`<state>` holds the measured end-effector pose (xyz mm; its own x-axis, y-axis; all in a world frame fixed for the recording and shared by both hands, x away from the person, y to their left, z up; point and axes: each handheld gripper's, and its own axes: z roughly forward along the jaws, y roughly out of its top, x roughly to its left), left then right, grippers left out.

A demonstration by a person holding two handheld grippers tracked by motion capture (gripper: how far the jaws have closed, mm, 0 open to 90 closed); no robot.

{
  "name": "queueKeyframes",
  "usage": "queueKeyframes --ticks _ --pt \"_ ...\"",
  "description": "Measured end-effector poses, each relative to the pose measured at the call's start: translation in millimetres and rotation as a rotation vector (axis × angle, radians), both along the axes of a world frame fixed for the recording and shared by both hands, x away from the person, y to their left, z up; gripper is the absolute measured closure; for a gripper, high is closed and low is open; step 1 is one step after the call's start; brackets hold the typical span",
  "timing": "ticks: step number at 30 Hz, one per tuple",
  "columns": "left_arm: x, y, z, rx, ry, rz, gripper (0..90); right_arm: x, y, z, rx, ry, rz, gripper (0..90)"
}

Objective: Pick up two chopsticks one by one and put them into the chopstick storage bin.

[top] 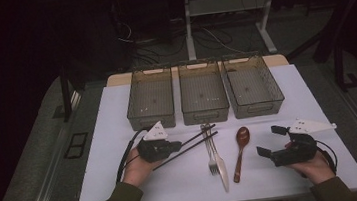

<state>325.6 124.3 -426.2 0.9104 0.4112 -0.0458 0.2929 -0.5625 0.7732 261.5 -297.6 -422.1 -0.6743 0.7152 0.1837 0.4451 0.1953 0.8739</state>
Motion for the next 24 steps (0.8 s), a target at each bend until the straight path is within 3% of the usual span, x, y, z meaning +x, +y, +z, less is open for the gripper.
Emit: queueKeyframes --ticks 14,24 --pt "-4.5 1.5 15.7 -0.013 0.026 -0.001 85.2 0.3 -0.2 -0.6 0.001 -0.001 0.001 1.1" --pt "1.6 5.5 29.8 -0.034 0.036 0.017 85.2 0.8 -0.2 -1.0 0.0 0.007 0.0 1.2"
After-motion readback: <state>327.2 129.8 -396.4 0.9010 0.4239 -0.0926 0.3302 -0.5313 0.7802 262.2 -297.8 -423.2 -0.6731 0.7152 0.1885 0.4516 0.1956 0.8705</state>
